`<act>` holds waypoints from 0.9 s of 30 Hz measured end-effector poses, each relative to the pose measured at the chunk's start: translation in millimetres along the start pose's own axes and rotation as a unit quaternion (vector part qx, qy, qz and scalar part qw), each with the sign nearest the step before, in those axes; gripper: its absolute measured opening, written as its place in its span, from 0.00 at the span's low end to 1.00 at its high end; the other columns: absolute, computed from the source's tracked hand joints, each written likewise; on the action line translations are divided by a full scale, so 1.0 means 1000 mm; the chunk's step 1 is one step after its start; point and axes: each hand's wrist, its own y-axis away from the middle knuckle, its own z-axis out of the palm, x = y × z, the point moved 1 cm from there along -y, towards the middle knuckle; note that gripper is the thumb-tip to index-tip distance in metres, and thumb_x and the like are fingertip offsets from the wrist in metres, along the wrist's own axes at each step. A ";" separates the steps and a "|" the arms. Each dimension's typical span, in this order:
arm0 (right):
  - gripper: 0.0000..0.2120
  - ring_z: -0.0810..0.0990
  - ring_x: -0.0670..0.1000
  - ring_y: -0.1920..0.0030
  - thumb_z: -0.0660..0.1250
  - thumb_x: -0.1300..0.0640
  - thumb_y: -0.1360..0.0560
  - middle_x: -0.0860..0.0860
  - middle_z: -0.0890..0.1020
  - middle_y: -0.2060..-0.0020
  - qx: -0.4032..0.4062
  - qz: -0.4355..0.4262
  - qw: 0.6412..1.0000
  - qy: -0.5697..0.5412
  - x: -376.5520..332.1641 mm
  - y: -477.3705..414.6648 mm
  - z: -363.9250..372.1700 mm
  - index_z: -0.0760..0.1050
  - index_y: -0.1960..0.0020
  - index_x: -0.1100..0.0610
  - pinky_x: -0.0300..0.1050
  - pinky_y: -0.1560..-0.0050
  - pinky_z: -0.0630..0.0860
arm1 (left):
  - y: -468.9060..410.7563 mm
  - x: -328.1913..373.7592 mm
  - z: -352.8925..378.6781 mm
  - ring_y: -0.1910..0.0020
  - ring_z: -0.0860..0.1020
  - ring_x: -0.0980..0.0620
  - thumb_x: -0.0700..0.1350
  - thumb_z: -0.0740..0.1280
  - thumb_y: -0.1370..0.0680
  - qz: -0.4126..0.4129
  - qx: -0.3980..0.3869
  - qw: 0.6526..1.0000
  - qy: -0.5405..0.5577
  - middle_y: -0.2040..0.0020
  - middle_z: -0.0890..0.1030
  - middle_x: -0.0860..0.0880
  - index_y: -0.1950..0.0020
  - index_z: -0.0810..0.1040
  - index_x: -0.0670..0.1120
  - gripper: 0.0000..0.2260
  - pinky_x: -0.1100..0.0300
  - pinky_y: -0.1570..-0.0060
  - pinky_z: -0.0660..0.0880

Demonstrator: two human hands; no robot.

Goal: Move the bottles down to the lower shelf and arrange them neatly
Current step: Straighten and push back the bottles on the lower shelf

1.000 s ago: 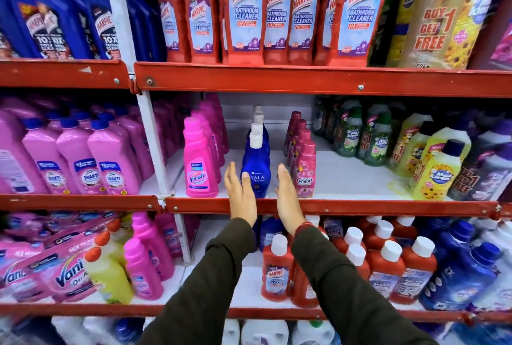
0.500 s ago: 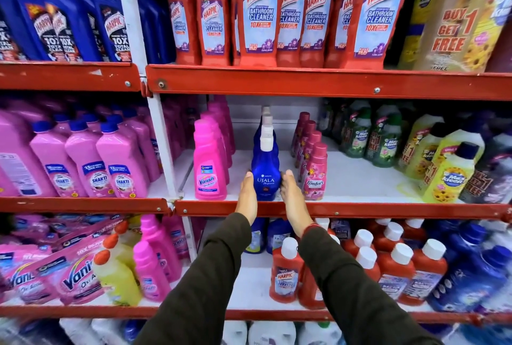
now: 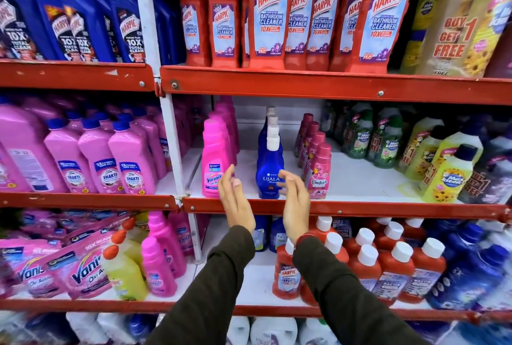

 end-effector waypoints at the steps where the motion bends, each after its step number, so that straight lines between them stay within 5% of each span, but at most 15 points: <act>1: 0.15 0.81 0.51 0.37 0.56 0.54 0.15 0.49 0.83 0.39 -0.015 0.005 1.000 -0.005 0.003 0.001 0.007 0.79 0.37 0.55 0.48 0.34 0.77 | -0.001 0.001 -0.005 0.27 0.66 0.53 0.53 0.52 0.19 -0.007 0.028 1.000 0.000 0.26 0.69 0.48 0.26 0.70 0.45 0.25 0.58 0.27 0.61; 5: 0.20 0.72 0.49 0.27 0.54 0.48 0.16 0.49 0.75 0.28 -0.123 0.073 0.990 -0.023 -0.001 0.008 0.078 0.73 0.28 0.50 0.49 0.24 0.66 | -0.040 0.013 -0.059 0.26 0.66 0.50 0.48 0.54 0.16 -0.006 0.127 0.992 -0.002 0.25 0.66 0.42 0.24 0.67 0.41 0.22 0.55 0.26 0.62; 8: 0.27 0.62 0.49 0.21 0.53 0.43 0.17 0.49 0.64 0.21 -0.170 0.132 0.976 -0.030 -0.002 0.004 0.104 0.61 0.21 0.52 0.52 0.19 0.56 | -0.071 0.005 -0.074 0.21 0.61 0.48 0.47 0.51 0.13 -0.072 0.072 0.994 0.025 0.19 0.61 0.43 0.19 0.59 0.42 0.22 0.50 0.21 0.58; 10: 0.28 0.60 0.49 0.20 0.51 0.44 0.15 0.50 0.62 0.20 -0.184 0.162 0.969 -0.039 0.002 0.000 0.112 0.57 0.19 0.55 0.47 0.20 0.56 | -0.078 -0.001 -0.073 0.27 0.72 0.52 0.52 0.49 0.13 -0.155 0.013 0.984 0.086 0.24 0.70 0.41 0.22 0.64 0.42 0.23 0.56 0.27 0.68; 13: 0.27 0.75 0.41 0.35 0.47 0.45 0.14 0.47 0.72 0.32 -0.237 0.186 0.953 -0.042 0.004 -0.001 0.120 0.58 0.20 0.58 0.26 0.44 0.74 | -0.085 -0.004 -0.075 0.52 0.83 0.58 0.54 0.47 0.13 -0.189 -0.059 0.974 0.110 0.37 0.79 0.40 0.30 0.73 0.40 0.25 0.67 0.53 0.80; 15: 0.28 0.77 0.35 0.47 0.45 0.45 0.14 0.50 0.73 0.34 -0.249 0.182 0.950 -0.040 0.006 -0.004 0.120 0.60 0.21 0.59 0.21 0.56 0.75 | -0.087 -0.001 -0.075 0.51 0.81 0.57 0.54 0.45 0.13 -0.187 -0.093 0.972 0.107 0.38 0.79 0.42 0.31 0.73 0.42 0.24 0.67 0.53 0.79; 19: 0.29 0.74 0.45 0.32 0.44 0.44 0.15 0.56 0.69 0.24 -0.250 0.206 0.945 -0.036 0.013 -0.010 0.118 0.59 0.21 0.60 0.33 0.37 0.69 | -0.091 -0.003 -0.079 0.48 0.79 0.60 0.55 0.44 0.13 -0.180 -0.116 0.973 0.088 0.39 0.78 0.47 0.34 0.72 0.48 0.21 0.71 0.54 0.77; 23: 0.29 0.77 0.31 0.51 0.49 0.40 0.16 0.43 0.76 0.39 -0.238 0.183 0.954 -0.001 0.016 -0.005 0.118 0.63 0.21 0.56 0.25 0.53 0.72 | -0.091 -0.008 -0.082 0.47 0.80 0.58 0.55 0.46 0.13 -0.178 -0.132 0.972 0.074 0.43 0.81 0.47 0.38 0.76 0.50 0.21 0.64 0.46 0.76; 27: 0.27 0.80 0.31 0.53 0.50 0.40 0.16 0.37 0.80 0.47 -0.235 0.177 0.956 -0.017 0.018 -0.003 0.117 0.65 0.23 0.52 0.25 0.55 0.74 | -0.090 -0.007 -0.084 0.44 0.80 0.56 0.53 0.47 0.13 -0.191 -0.118 0.973 0.059 0.39 0.81 0.46 0.34 0.75 0.48 0.20 0.58 0.39 0.76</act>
